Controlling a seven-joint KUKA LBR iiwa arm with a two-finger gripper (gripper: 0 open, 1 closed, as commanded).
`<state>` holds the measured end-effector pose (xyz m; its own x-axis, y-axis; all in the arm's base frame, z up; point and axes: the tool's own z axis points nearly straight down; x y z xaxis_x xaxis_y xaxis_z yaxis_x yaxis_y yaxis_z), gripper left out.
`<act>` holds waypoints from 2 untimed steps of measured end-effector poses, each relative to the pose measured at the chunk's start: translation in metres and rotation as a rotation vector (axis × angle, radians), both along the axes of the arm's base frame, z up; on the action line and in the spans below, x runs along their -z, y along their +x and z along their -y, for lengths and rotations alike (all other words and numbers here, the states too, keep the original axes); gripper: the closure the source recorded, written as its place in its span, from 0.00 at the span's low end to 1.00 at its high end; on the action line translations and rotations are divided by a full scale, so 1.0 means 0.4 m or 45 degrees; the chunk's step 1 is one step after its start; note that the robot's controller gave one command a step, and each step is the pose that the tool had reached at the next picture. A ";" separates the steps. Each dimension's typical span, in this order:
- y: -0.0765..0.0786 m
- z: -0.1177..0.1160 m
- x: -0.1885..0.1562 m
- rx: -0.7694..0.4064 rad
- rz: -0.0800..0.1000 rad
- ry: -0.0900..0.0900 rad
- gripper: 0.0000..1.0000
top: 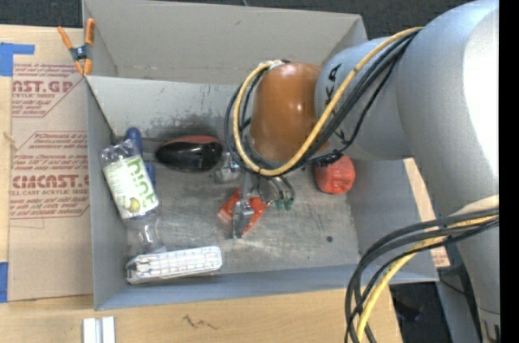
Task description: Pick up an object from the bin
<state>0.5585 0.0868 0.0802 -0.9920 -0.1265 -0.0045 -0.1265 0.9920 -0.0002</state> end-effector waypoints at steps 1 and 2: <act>-0.086 0.080 0.018 0.025 0.000 0.003 0.00; -0.020 0.068 0.015 0.222 -0.004 0.000 1.00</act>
Offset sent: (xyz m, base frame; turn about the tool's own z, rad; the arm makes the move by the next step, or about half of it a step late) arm -0.0098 -0.0274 -0.0099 0.1752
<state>0.5505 0.0595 0.0742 -0.9989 0.0472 -0.0012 0.0472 0.9989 0.0001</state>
